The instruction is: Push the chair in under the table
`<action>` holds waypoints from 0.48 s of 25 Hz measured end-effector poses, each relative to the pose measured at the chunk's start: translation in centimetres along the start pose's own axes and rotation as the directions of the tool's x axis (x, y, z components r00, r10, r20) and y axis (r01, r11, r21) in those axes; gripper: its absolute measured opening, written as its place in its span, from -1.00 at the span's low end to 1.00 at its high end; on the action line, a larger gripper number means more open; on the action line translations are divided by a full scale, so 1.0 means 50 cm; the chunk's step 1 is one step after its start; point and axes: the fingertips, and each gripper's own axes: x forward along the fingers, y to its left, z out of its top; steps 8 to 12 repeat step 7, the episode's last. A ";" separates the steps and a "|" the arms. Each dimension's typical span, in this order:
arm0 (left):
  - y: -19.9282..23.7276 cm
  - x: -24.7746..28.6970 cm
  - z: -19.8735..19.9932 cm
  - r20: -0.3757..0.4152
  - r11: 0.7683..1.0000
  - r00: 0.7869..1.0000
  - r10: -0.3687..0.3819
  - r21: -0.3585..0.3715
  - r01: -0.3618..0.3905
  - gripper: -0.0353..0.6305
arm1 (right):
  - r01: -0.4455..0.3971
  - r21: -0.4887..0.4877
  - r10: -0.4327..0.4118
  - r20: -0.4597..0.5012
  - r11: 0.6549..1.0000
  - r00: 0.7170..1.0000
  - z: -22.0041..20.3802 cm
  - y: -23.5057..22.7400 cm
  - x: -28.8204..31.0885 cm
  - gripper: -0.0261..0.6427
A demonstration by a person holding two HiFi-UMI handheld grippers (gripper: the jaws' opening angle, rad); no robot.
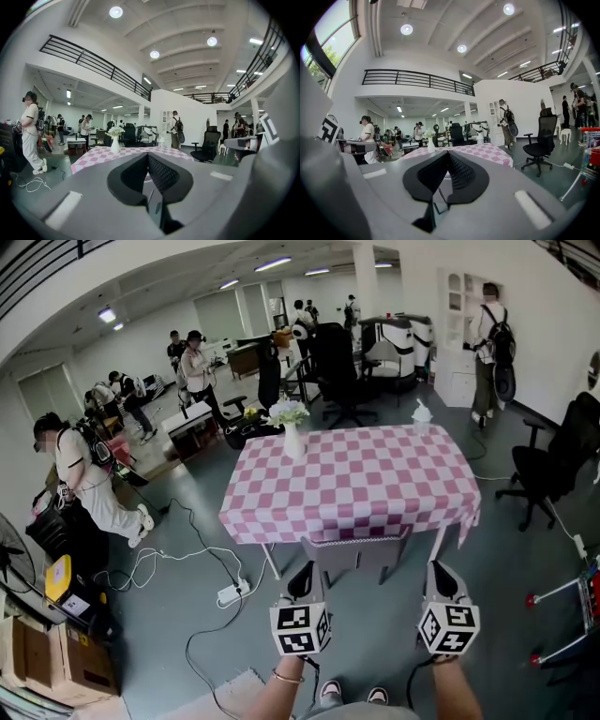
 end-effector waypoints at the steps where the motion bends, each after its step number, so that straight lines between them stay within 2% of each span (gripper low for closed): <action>1: 0.003 0.000 0.000 -0.002 1.000 1.000 0.000 -0.002 0.000 -0.89 | 0.002 0.000 -0.002 0.000 1.000 1.000 0.001 0.002 0.001 -0.89; 12: 0.018 -0.002 -0.010 -0.016 1.000 1.000 0.002 -0.006 -0.003 -0.89 | 0.008 0.001 -0.008 -0.002 1.000 1.000 0.001 0.012 0.003 -0.89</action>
